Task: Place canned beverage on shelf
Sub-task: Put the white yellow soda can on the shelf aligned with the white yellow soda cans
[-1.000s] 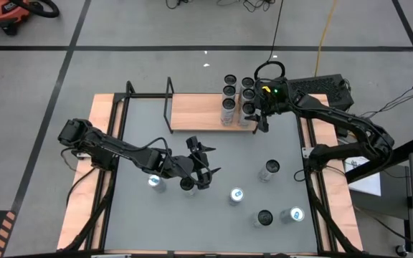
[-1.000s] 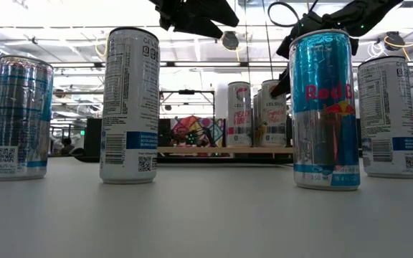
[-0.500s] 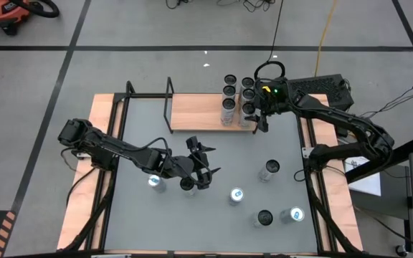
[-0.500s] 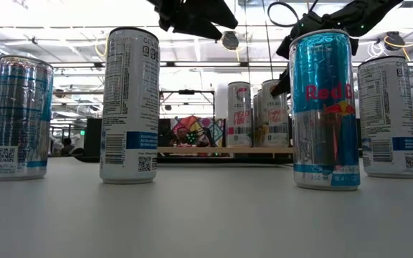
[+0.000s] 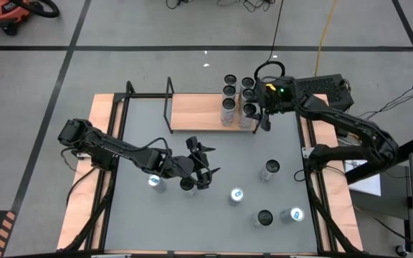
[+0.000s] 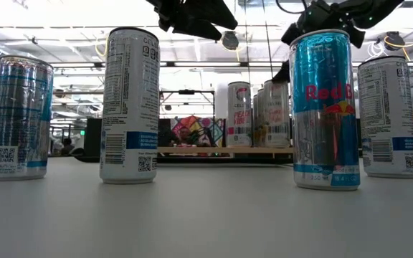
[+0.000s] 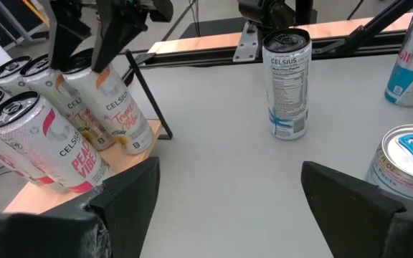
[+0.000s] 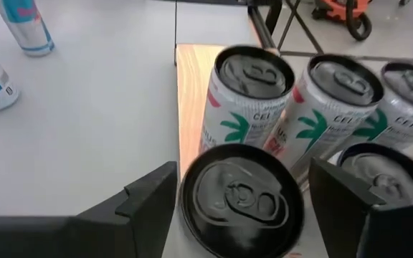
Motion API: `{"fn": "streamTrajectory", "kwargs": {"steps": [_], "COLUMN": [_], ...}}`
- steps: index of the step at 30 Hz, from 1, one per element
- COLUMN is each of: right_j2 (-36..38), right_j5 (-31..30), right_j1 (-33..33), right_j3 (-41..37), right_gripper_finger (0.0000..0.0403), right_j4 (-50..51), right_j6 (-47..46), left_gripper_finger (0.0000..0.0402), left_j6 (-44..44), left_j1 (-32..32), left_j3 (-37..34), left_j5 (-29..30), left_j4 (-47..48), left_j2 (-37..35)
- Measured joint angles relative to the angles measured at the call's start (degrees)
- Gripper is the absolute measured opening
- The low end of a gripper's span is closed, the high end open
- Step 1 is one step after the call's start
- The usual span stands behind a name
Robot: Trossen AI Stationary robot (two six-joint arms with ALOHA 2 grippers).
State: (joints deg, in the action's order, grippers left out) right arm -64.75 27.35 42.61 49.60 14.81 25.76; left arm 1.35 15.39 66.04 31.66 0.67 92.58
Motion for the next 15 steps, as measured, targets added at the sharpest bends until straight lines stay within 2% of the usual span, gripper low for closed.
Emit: {"fn": "streamTrajectory", "kwargs": {"steps": [10, 15], "right_j2": [8.1, 11.43], "right_j5": [-0.47, -4.99], "right_j1": [-3.91, -8.36], "right_j3": [0.0, 0.02], "right_gripper_finger": [0.0249, 0.0237], "right_j4": [0.32, 3.6], "right_j6": [-1.44, -4.81], "left_gripper_finger": [0.0334, 0.0334], "left_j6": [0.4, 0.41], "left_j1": [0.01, 0.01], "left_j3": [0.0, 0.0], "left_j5": [0.0, 0.0], "left_j4": [-0.02, -0.02], "left_j2": [0.0, 0.0]}}
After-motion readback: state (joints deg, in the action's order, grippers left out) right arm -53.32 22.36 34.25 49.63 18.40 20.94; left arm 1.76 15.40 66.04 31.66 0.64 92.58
